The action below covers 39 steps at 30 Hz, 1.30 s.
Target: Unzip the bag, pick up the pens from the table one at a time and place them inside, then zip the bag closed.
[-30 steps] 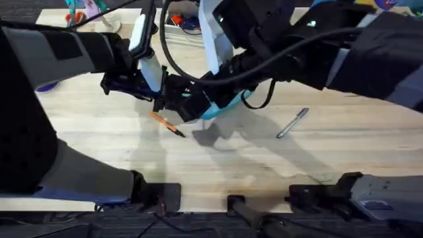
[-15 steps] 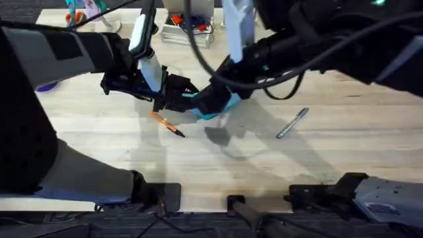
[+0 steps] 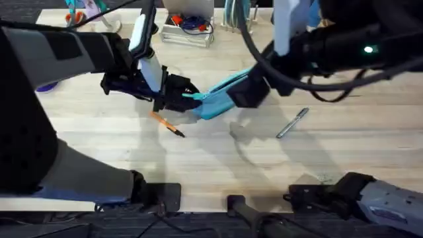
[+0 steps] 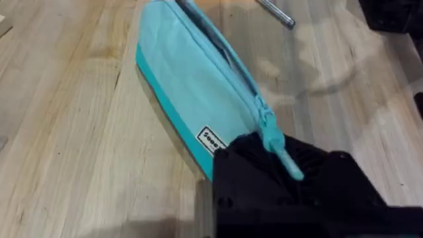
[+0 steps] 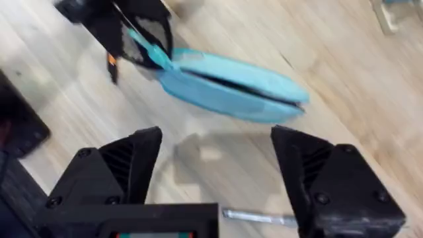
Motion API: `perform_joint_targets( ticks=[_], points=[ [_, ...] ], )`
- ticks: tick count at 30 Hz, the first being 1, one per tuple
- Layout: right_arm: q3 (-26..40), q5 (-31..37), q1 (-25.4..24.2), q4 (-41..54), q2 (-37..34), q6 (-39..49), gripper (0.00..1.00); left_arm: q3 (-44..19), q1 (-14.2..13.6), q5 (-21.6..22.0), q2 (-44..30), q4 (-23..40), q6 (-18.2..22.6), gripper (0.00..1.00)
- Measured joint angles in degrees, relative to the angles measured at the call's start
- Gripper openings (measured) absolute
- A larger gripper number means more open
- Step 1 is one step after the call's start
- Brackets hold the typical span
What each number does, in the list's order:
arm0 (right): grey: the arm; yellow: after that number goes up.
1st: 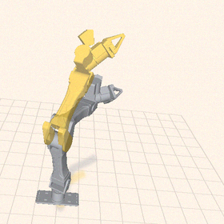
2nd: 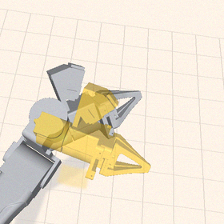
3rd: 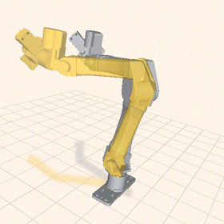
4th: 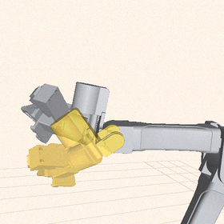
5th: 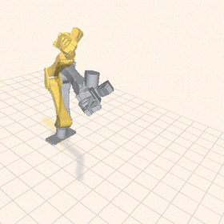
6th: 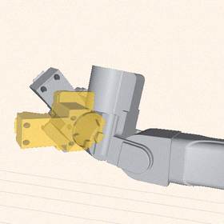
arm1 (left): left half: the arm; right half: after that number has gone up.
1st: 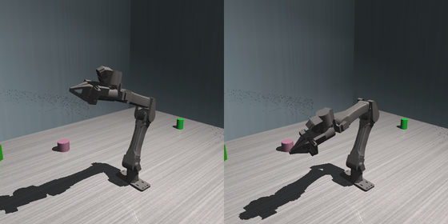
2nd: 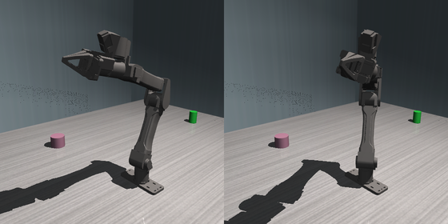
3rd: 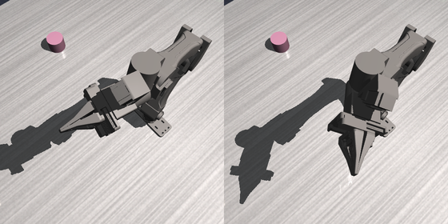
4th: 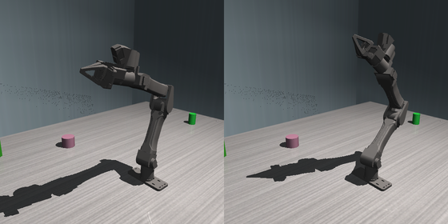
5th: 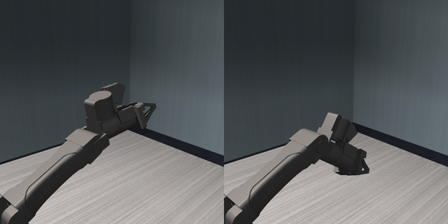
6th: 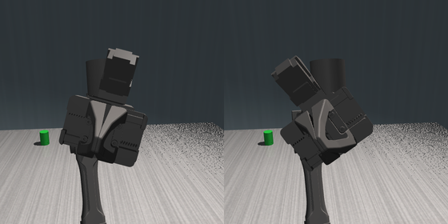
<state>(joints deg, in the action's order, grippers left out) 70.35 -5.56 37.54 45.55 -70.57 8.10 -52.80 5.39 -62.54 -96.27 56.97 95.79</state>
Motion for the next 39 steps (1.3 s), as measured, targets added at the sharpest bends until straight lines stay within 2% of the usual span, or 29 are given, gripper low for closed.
perform_joint_targets(
  ticks=[3,6,8,9,11,12,13,30,39],
  points=[
    [0.0,2.9,0.0,3.6,1.5,0.3,0.998,0.0,0.0,0.0,0.0,0.0,0.0,0.057],
    [0.0,5.4,0.0,6.2,2.1,0.6,0.998,0.0,0.0,0.0,0.0,0.0,0.0,0.187],
    [0.0,6.9,0.0,7.3,2.2,0.7,0.998,0.0,0.0,0.0,0.0,0.0,-0.1,0.349],
    [0.0,7.3,0.0,7.5,2.2,0.8,0.998,0.0,0.0,0.1,0.0,0.0,0.0,0.479],
    [0.0,8.1,0.0,7.4,2.2,0.9,0.998,0.0,0.0,0.1,0.0,0.0,0.0,0.819],
    [0.0,8.4,0.0,7.4,2.2,0.9,0.998,0.0,0.0,0.1,0.0,0.0,-0.2,0.944],
    [0.0,8.7,0.0,7.4,2.1,1.0,0.998,0.0,0.0,0.2,0.0,0.0,-0.2,0.978],
    [0.0,9.5,0.0,7.2,2.2,2.8,0.998,0.0,0.0,0.2,0.0,0.1,-0.2,0.995],
    [0.0,9.7,-2.0,7.4,2.2,-1.1,0.998,0.0,0.1,0.2,0.0,5.6,-0.2,0.995]
  ],
)
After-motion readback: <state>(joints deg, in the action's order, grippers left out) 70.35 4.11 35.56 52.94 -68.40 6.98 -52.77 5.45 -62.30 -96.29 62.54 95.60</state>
